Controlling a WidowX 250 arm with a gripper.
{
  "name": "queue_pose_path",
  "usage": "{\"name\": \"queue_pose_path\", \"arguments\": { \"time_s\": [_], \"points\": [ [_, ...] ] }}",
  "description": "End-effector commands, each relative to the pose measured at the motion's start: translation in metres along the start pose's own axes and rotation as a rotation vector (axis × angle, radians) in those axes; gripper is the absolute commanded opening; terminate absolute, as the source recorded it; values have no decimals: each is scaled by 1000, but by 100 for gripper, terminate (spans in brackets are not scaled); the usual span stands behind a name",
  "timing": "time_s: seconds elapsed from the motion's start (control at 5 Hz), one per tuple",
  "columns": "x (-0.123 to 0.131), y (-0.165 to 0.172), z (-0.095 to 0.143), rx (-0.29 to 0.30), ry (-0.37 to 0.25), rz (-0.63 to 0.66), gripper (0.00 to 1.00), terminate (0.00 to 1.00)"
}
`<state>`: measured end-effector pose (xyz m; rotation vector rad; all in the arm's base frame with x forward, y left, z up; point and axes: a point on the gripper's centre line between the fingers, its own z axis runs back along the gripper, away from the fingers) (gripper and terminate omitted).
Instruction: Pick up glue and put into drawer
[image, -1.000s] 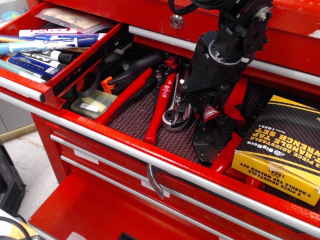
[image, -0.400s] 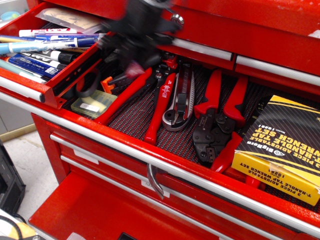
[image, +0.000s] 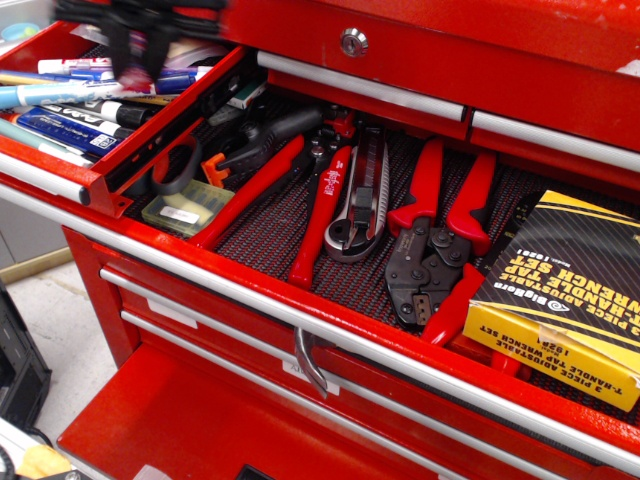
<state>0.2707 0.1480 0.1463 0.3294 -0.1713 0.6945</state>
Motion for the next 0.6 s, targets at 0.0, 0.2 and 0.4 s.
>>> {"name": "queue_pose_path", "arguments": {
  "time_s": [0.0, 0.2, 0.4],
  "points": [
    [31, 13, 16, -41, -58, -80, 100, 0],
    [31, 13, 16, -41, -58, -80, 100, 0],
    [31, 13, 16, -41, -58, -80, 100, 100]
  ]
}}
